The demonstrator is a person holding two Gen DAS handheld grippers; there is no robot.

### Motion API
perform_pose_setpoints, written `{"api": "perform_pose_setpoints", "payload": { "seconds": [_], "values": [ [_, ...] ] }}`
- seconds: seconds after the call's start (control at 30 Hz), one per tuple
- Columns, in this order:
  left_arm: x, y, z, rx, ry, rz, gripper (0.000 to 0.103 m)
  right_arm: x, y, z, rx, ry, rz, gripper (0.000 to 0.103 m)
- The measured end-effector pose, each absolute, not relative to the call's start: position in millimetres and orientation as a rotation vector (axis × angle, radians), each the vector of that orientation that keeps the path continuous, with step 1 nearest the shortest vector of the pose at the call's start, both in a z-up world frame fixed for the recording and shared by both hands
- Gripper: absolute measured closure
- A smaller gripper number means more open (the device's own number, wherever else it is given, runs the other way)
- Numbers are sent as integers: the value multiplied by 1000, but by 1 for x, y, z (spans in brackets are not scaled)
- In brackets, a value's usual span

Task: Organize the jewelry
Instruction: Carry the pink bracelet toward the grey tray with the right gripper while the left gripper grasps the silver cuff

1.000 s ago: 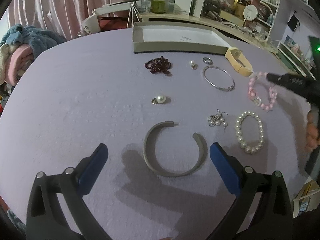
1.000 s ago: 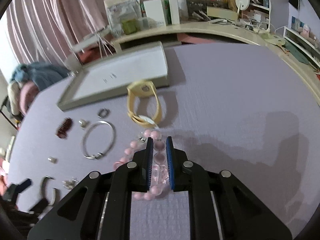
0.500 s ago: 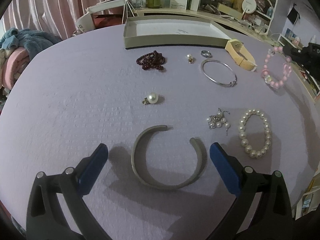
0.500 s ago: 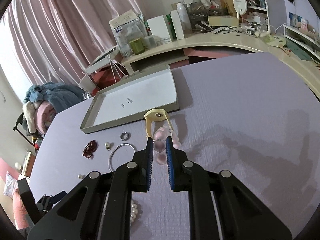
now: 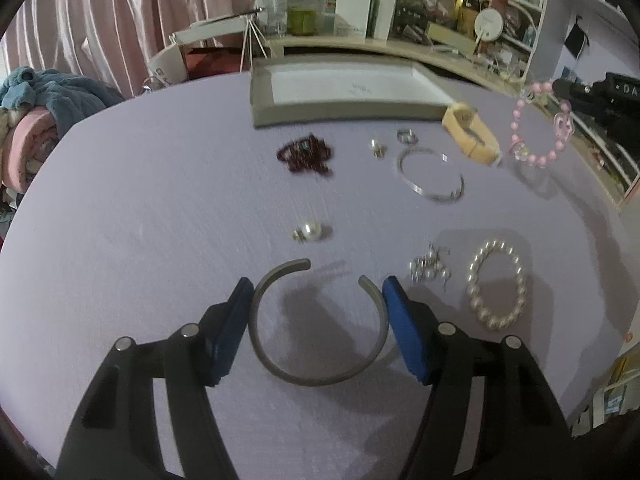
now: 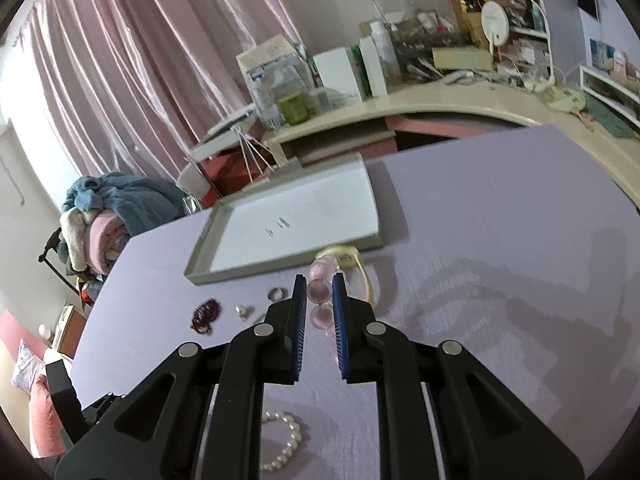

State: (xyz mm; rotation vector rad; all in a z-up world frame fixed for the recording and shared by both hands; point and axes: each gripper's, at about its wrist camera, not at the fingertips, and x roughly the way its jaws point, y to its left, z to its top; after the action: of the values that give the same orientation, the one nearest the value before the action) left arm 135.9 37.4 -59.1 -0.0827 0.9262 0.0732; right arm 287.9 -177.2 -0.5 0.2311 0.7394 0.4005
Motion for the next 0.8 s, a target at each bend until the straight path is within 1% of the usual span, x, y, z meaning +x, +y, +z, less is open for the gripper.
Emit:
{"api": "perform_pose_setpoints", "payload": {
  "seconds": [0.23, 0.53, 0.67, 0.8],
  "values": [
    [158, 52, -19, -68, 847, 75, 37, 308, -164, 23, 205, 684, 428, 89],
    [239, 70, 33, -36, 738, 55, 37, 355, -149, 43, 186, 654, 438, 89],
    [281, 71, 43, -35, 723, 31, 37, 381, -137, 43, 174, 667, 446, 89],
    [318, 72, 41, -34, 729, 18, 37, 407, -120, 34, 149, 696, 453, 89]
  ]
}}
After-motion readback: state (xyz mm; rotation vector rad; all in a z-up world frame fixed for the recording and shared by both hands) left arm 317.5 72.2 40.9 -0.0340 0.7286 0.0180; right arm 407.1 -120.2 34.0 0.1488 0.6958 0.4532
